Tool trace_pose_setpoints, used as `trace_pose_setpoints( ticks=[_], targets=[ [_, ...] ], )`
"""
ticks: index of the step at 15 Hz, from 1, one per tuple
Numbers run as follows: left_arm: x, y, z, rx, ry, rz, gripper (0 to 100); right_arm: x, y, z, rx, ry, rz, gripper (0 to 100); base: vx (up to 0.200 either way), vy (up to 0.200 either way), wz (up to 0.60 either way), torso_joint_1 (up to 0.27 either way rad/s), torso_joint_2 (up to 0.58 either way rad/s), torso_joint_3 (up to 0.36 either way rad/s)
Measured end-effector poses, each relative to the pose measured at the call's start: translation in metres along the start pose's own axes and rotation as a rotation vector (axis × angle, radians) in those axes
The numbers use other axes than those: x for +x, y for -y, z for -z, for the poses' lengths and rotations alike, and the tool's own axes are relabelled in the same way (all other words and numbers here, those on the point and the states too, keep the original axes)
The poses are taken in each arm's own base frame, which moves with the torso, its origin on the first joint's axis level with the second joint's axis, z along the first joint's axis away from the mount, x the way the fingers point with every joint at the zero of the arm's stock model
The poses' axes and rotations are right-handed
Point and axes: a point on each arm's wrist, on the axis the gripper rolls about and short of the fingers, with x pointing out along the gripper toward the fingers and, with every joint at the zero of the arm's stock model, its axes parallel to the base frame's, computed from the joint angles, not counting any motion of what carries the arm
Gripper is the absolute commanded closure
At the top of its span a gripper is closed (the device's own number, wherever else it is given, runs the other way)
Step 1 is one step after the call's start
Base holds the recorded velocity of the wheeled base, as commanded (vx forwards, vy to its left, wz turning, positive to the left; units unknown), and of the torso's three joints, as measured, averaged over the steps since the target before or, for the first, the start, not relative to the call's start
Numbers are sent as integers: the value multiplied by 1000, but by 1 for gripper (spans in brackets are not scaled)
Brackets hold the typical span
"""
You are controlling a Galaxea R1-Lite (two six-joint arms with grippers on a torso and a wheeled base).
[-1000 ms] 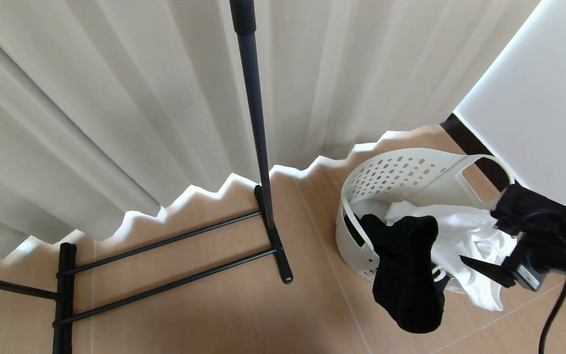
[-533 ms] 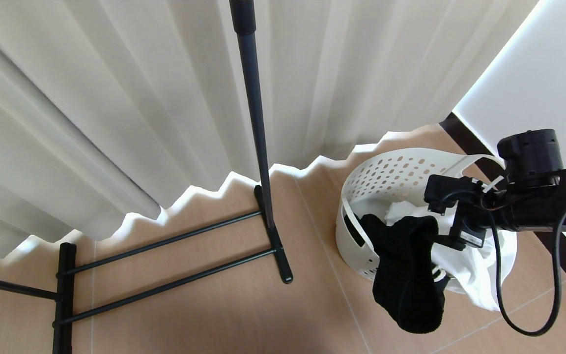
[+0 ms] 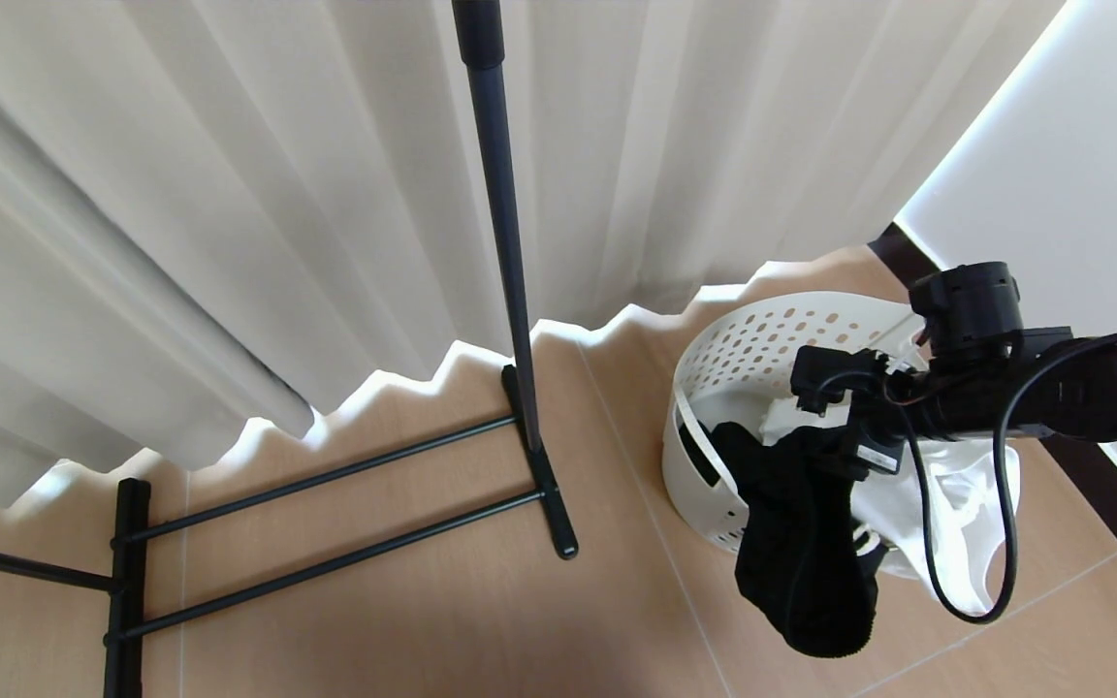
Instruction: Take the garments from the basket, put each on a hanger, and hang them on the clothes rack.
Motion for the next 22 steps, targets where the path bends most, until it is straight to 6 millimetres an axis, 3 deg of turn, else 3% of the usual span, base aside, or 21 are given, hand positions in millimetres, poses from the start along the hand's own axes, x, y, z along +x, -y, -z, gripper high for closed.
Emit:
trace_pose_setpoints(
  ticks=[5, 6, 12, 17, 19, 22],
  targets=[
    [0, 0, 0, 0, 0, 0, 0, 17, 6, -7, -9, 9, -2, 0, 0, 0, 0, 0, 0, 0],
    [0, 0, 0, 0, 0, 0, 0, 20, 6, -8, -9, 8, -5, 100, 0, 0, 0, 0, 0, 0],
    [0, 0, 0, 0, 0, 0, 0, 33, 2, -4, -3, -5, -34, 100, 0, 0, 0, 0, 0, 0],
    [0, 0, 0, 0, 0, 0, 0, 26, -3, 2, 92, -16, -48, 100, 0, 0, 0, 0, 0, 0],
    [0, 0, 0, 0, 0, 0, 0, 8, -8, 3, 233, -8, -49, 100, 0, 0, 0, 0, 0, 0],
    [0, 0, 0, 1, 0, 0, 0, -41, -20, -3, 383, 70, -46, 100, 0, 0, 0, 0, 0, 0]
  ],
)
